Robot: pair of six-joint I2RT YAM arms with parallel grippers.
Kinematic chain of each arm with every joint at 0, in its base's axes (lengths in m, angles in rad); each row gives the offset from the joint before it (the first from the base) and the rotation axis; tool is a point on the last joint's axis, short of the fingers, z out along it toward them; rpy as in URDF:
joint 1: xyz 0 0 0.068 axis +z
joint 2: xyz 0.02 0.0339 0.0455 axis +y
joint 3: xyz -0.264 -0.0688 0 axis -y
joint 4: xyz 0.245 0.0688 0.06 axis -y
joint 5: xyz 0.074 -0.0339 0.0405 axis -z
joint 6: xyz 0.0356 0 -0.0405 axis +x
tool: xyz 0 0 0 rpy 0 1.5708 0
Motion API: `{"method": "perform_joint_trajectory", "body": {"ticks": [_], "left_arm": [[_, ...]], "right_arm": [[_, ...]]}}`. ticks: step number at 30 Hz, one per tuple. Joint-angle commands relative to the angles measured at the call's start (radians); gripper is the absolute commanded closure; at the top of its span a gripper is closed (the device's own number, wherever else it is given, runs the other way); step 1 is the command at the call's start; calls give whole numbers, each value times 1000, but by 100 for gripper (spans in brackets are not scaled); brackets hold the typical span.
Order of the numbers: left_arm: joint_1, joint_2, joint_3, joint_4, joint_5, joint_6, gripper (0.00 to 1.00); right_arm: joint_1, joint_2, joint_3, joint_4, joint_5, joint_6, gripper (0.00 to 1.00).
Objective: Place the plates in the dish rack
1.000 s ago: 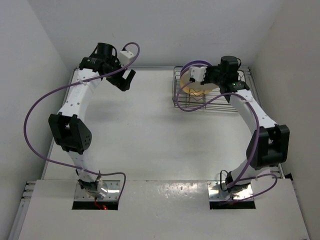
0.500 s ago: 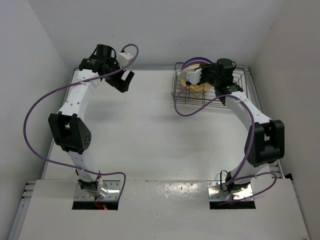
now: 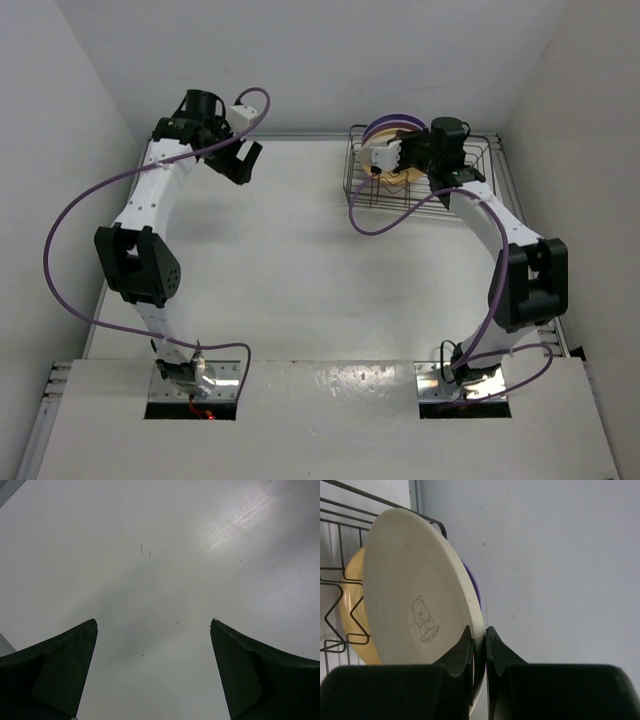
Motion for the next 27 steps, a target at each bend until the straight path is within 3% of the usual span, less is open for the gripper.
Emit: {"method": "perform_joint_trajectory", "body": {"ticks": [1, 12, 20, 27], "left_arm": [[17, -21, -1, 20, 14, -15, 0], [26, -12, -10, 20, 14, -15, 0], [44, 6, -10, 20, 23, -15, 0], [44, 6, -1, 11, 32, -6, 0]], "right_arm": [[-13, 29, 54, 27, -17, -24, 100], [19, 54, 51, 199, 110, -2, 100], [82, 27, -168, 373, 229, -6, 100], [85, 76, -198, 470, 274, 7, 100]]}}
